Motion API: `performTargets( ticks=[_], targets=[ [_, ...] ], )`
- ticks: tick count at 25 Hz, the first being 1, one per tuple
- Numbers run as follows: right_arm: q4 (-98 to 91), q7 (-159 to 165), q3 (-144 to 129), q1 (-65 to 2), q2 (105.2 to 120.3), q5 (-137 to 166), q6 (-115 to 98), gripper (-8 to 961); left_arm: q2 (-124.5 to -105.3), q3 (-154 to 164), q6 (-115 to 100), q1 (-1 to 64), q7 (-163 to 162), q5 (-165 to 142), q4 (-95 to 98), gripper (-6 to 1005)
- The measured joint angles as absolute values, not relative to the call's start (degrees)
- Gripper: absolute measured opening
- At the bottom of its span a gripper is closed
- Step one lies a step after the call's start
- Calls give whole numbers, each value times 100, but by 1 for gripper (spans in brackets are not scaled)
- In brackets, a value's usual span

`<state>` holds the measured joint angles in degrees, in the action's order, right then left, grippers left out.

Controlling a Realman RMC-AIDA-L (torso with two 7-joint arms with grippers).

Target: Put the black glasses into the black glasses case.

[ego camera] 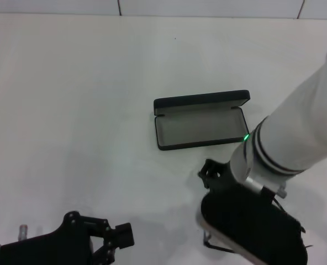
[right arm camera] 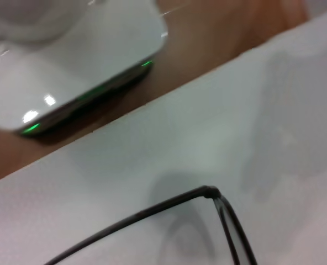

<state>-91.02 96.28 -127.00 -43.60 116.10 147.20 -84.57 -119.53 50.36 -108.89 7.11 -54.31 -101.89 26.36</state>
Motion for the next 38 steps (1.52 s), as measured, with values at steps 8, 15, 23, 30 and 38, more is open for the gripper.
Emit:
performTargets(
  ticks=[8,15,23,30,38],
  targets=[
    [-9448,9808,-11896,-3654,11620,14521,-8279,103,-11953,5036,-10904,844,-5182,-9749,2553,67],
    [-9786,9784,-10875,-2983,11610,13574,-8061,103,-11927,5036,-10969,987,-5197,-9193,2495,67],
    [-9893,9730,-10062,-2382,11607,12687,-7535,103,-11938,5063,-11602,1071,-5168,-8293,2517,66],
    [-9497,9166,-9166,-1916,11602,10947,-7055,104,-11957,5235,-11663,1390,-5272,-7602,2487,58],
    [-8296,8086,-8485,-1709,11585,8873,-7083,104,-11948,5711,-11664,1969,-5267,-7186,2501,54]
  ],
)
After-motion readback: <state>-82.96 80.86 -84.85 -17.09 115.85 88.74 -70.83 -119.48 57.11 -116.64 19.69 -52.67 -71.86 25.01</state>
